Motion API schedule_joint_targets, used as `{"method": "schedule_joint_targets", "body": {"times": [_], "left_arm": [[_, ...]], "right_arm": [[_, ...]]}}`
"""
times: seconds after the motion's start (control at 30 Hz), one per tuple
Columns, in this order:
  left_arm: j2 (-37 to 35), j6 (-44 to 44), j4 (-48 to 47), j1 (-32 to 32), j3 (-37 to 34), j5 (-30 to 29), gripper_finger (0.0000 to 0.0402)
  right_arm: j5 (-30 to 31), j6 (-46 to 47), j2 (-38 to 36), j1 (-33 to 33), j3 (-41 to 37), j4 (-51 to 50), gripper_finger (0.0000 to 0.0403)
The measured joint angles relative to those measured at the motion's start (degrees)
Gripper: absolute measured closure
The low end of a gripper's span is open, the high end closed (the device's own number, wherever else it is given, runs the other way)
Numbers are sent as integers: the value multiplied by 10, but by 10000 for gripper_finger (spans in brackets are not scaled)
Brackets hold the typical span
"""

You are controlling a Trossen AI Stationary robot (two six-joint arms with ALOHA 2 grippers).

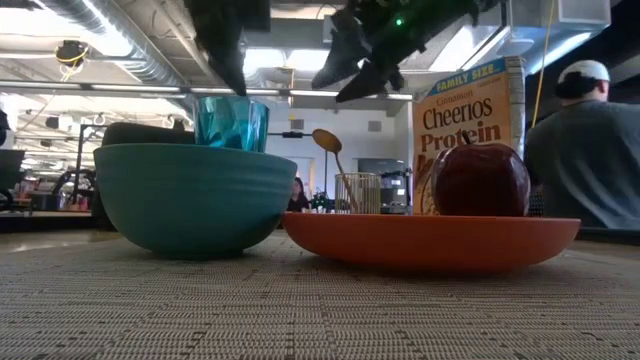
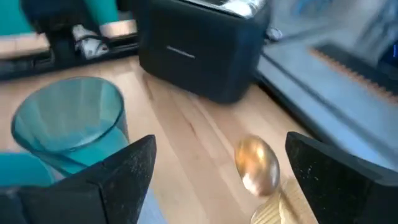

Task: Arrange a breakfast setting
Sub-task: Put the gold spoon to the right of the orange plate

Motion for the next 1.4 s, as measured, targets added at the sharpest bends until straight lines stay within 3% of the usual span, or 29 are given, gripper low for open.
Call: {"method": "schedule_joint_targets", "body": {"times": [0.1, 0.33, 0.5, 0.73, 0.83, 1.0, 1.4], "left_arm": [[-31, 21, 5, 12, 8, -8, 268], [-89, 50, 13, 65, 9, -33, 269], [-100, 59, 20, 102, 9, -31, 270], [-98, 60, 19, 117, 9, -29, 270], [-97, 60, 21, 117, 9, -29, 270], [-97, 60, 21, 117, 9, -29, 270], [-97, 60, 32, 117, 9, -29, 270]], "right_arm": [[2, -74, 18, 0, 1, 32, 56], [70, -117, 45, -2, 0, 37, 56], [85, -180, 77, -2, 0, 34, 56], [153, -194, 103, -10, 0, 48, 56], [155, -193, 104, -21, 0, 55, 67], [129, -193, 104, -38, 0, 54, 129], [105, -196, 104, -39, 0, 52, 335]]}}
